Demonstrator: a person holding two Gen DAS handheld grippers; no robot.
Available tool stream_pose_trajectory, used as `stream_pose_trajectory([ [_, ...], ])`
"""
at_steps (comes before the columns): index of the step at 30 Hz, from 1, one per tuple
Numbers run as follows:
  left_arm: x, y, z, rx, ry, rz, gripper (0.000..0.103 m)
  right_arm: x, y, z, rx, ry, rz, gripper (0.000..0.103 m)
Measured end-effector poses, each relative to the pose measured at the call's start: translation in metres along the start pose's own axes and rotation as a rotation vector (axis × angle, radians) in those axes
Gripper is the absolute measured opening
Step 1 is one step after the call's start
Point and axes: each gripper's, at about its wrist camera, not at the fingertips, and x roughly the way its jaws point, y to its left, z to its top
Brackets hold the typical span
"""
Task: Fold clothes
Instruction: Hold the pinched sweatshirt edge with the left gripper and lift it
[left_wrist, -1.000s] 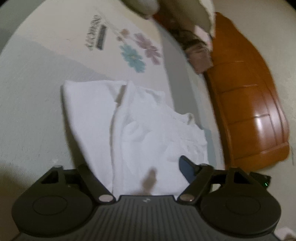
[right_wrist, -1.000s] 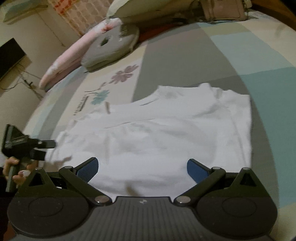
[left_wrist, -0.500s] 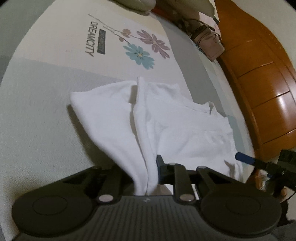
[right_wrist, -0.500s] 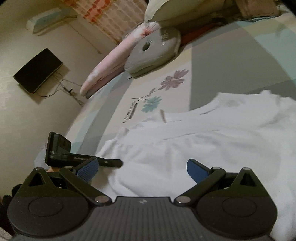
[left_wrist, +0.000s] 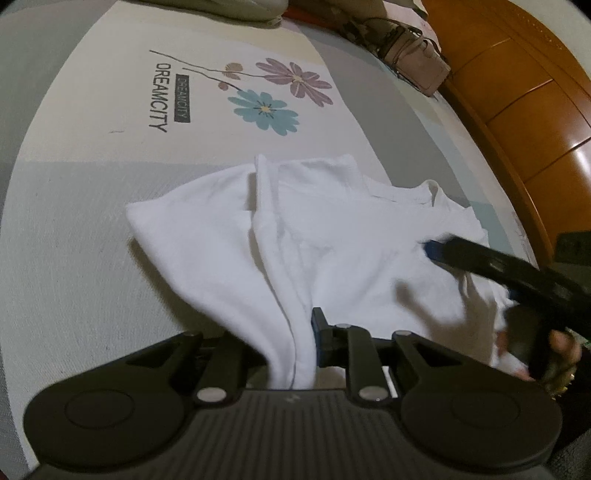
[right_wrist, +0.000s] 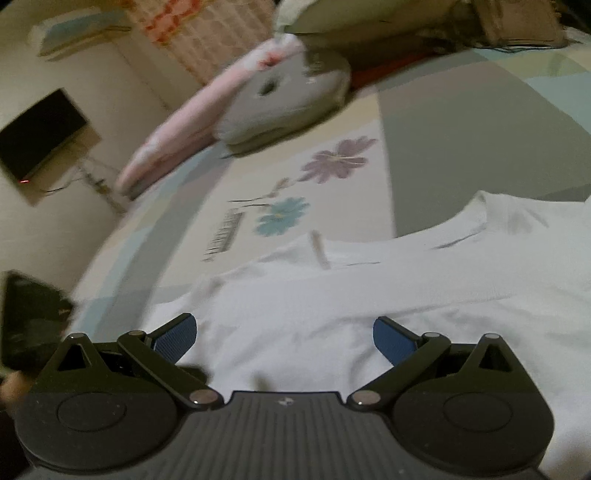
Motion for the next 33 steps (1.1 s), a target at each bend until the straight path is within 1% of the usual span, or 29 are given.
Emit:
stream_pose_trajectory([
  [3, 0.000, -0.001, -0.001, 0.006, -0.003, 0.005, 0.019, 0.008, 0.000, 0.004, -0.002, -0.039, -0.011, 0.103],
  [5, -0.001, -0.002, -0.001, 0.009, -0.005, 0.010, 0.019, 0.010, 0.004, 0.006, -0.020, -0.035, -0.030, 0.103],
  [10, -0.001, -0.006, -0.002, 0.026, -0.011, 0.029, 0.019, -0.009, 0.016, -0.001, 0.006, 0.015, -0.047, 0.103],
  [15, -0.001, -0.011, -0.002, 0.041, -0.013, 0.055, 0.019, -0.019, 0.024, -0.029, 0.043, 0.097, -0.070, 0.103],
  [17, -0.001, -0.014, -0.003, 0.046, -0.017, 0.069, 0.019, -0.026, 0.029, -0.039, 0.030, 0.093, -0.093, 0.103],
  [20, 0.000, -0.017, -0.004, 0.055, -0.023, 0.089, 0.019, -0.040, 0.036, -0.048, 0.036, 0.096, -0.105, 0.103],
  [23, 0.000, -0.019, -0.006, 0.048, -0.032, 0.099, 0.019, -0.047, 0.038, -0.058, 0.033, 0.117, -0.133, 0.103],
  [26, -0.001, -0.020, -0.008, 0.039, -0.044, 0.108, 0.019, -0.052, 0.038, -0.069, 0.037, 0.150, -0.132, 0.103],
  [30, -0.001, -0.022, -0.010, 0.032, -0.054, 0.122, 0.019, -0.066, 0.040, -0.074, 0.062, 0.148, -0.124, 0.103],
  [33, -0.001, -0.024, -0.011, 0.033, -0.061, 0.135, 0.019, -0.068, 0.039, -0.076, 0.071, 0.186, -0.123, 0.103],
])
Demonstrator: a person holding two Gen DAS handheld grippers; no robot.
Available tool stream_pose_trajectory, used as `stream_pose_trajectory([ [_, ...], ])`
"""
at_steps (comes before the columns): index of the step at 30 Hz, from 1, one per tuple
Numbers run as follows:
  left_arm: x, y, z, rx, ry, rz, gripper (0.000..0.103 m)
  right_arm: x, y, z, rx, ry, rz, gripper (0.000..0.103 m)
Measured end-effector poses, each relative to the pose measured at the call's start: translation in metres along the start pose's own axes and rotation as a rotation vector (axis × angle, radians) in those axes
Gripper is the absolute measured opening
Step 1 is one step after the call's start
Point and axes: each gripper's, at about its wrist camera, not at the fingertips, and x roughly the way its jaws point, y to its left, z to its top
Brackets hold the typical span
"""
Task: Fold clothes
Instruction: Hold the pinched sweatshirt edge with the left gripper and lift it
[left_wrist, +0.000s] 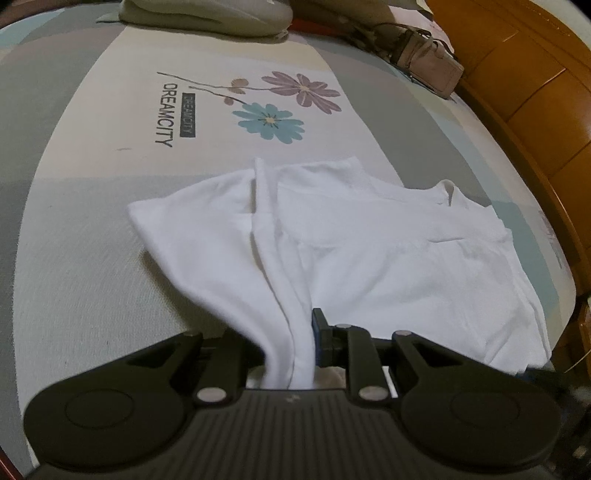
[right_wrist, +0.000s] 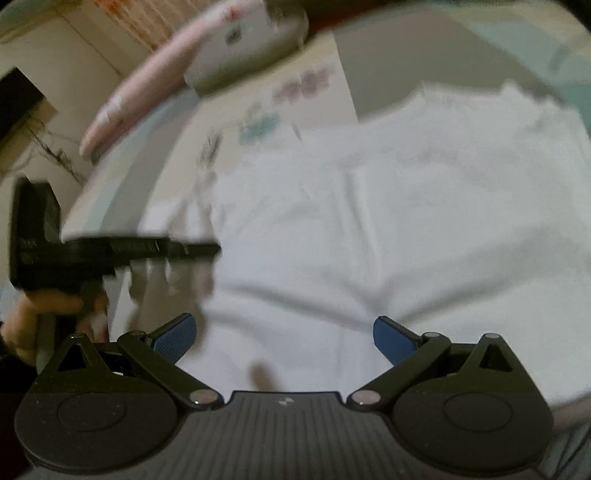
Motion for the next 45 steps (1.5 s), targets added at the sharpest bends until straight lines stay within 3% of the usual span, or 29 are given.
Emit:
stream_pose_trajectory([
  [5, -0.001, -0.005, -0.001, -0.008, -0.008, 0.030, 0.019, -0.009, -0.002, 0.005, -0.009, 0.029, -0.006, 0.103],
  [10, -0.001, -0.013, 0.000, 0.024, -0.009, 0.055, 0.017, -0.025, -0.007, 0.014, -0.129, 0.037, -0.096, 0.103],
  [13, -0.003, -0.014, 0.000, 0.017, -0.011, 0.065, 0.014, -0.039, -0.017, 0.009, -0.197, 0.008, -0.139, 0.103],
  [23, -0.012, -0.032, 0.010, 0.061, 0.014, 0.119, 0.014, -0.069, -0.040, -0.024, -0.360, -0.101, -0.167, 0.103],
  [28, -0.019, -0.046, 0.015, 0.091, 0.020, 0.142, 0.013, -0.069, -0.045, -0.023, -0.359, -0.081, -0.136, 0.103],
  [45, -0.040, -0.075, 0.028, 0.069, 0.019, 0.121, 0.013, -0.080, -0.051, -0.021, -0.353, -0.095, -0.105, 0.103],
])
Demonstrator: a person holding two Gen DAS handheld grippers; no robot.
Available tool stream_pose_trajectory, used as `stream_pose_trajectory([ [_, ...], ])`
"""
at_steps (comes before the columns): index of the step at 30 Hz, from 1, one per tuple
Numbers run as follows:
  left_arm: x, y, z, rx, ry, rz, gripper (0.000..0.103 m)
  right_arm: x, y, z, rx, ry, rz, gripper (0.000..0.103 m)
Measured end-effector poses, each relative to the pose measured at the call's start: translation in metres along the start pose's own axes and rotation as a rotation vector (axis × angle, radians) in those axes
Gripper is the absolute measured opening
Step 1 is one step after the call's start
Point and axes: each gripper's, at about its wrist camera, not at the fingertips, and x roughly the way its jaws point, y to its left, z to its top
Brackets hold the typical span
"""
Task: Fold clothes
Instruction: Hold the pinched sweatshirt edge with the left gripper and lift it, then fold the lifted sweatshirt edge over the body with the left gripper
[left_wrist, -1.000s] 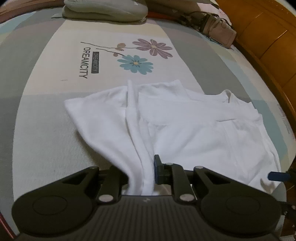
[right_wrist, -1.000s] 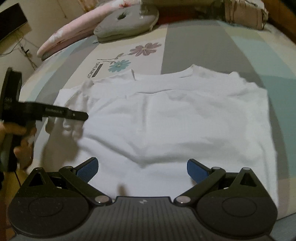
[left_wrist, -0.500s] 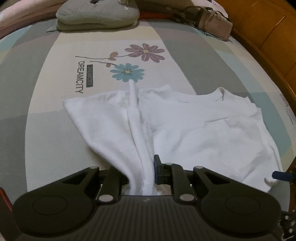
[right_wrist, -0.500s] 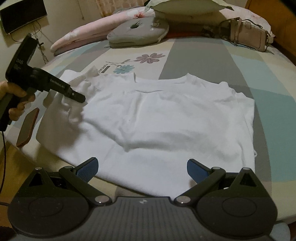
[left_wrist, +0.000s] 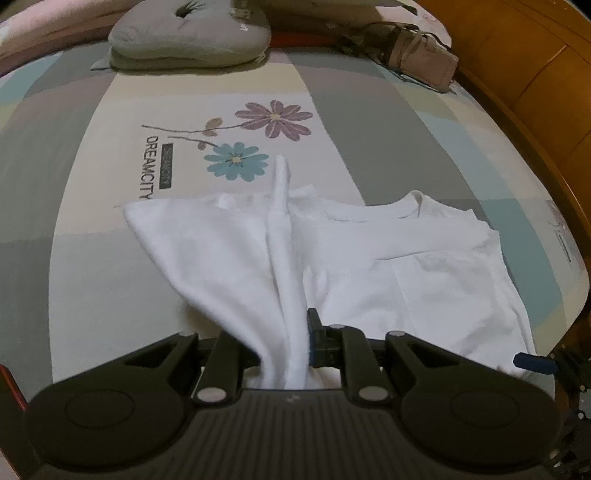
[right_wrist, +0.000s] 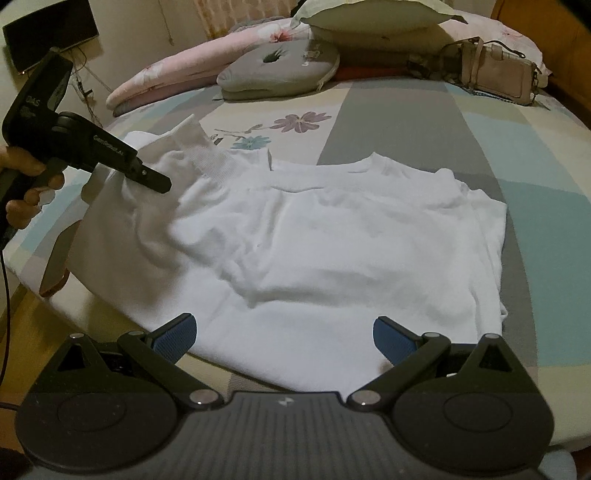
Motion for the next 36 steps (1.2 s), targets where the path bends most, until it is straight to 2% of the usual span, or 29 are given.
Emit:
stream_pose_trajectory([
  [10, -0.010, -0.013, 0.003, -0.018, -0.014, -0.050, 0.013, -0.005, -0.006, -0.004, 0.021, -0.017, -0.012, 0.103],
  [16, -0.016, -0.026, 0.008, -0.053, -0.008, -0.134, 0.013, -0.011, -0.011, -0.008, 0.033, -0.031, -0.010, 0.103],
  [27, -0.006, -0.090, 0.029, -0.045, 0.019, -0.227, 0.013, -0.033, -0.028, -0.019, 0.057, -0.077, -0.046, 0.103],
  [36, 0.024, -0.144, 0.049, -0.072, 0.065, -0.250, 0.013, -0.056, -0.053, -0.036, 0.102, -0.119, -0.102, 0.103],
])
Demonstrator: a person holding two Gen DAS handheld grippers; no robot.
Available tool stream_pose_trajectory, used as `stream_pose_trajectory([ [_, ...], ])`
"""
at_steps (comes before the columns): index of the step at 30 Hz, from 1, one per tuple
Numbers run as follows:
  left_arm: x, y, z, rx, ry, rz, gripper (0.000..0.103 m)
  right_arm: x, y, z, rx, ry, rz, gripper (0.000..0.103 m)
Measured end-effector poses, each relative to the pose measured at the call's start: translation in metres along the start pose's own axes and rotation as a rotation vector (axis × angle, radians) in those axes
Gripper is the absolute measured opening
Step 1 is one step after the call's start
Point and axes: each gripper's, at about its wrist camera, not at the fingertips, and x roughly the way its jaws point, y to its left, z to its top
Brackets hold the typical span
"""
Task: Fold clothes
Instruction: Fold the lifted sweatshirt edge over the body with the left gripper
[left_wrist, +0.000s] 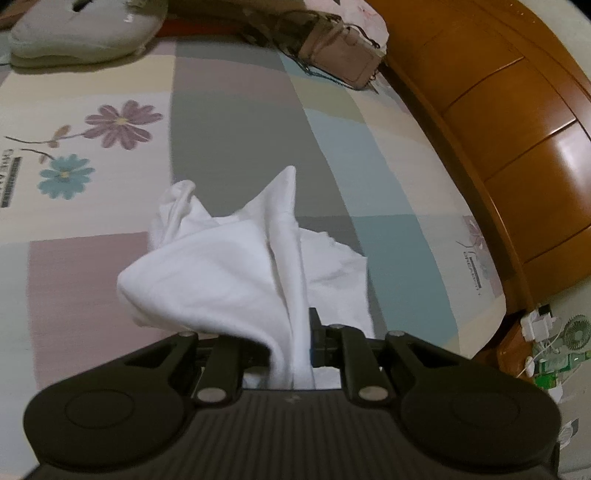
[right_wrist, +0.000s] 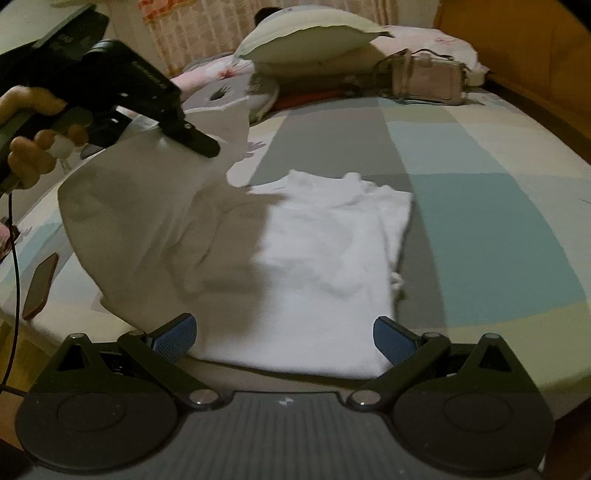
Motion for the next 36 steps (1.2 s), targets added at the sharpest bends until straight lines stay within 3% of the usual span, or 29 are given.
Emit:
stream_pose_trajectory([
  [11, 0.059, -0.041, 0.002, 0.007, 0.084, 0.045, 0.014, -0.017, -0.033, -0.012, 0.077, -0.032, -0.050, 0.103],
  [22, 0.081, -0.058, 0.005, -0.016, 0.121, 0.092, 0.015, -0.019, -0.048, -0.019, 0.124, -0.037, -0.056, 0.103],
  [31, 0.084, -0.057, 0.010, -0.059, 0.137, 0.069, 0.027, -0.016, -0.054, -0.023, 0.137, -0.022, -0.060, 0.103],
  [34, 0.080, -0.056, 0.013, -0.071, 0.138, 0.038, 0.038, -0.014, -0.054, -0.024, 0.139, -0.015, -0.059, 0.103],
  [36, 0.074, -0.057, 0.016, -0.068, 0.120, 0.014, 0.039, -0.013, -0.054, -0.025, 0.141, -0.011, -0.057, 0.103],
])
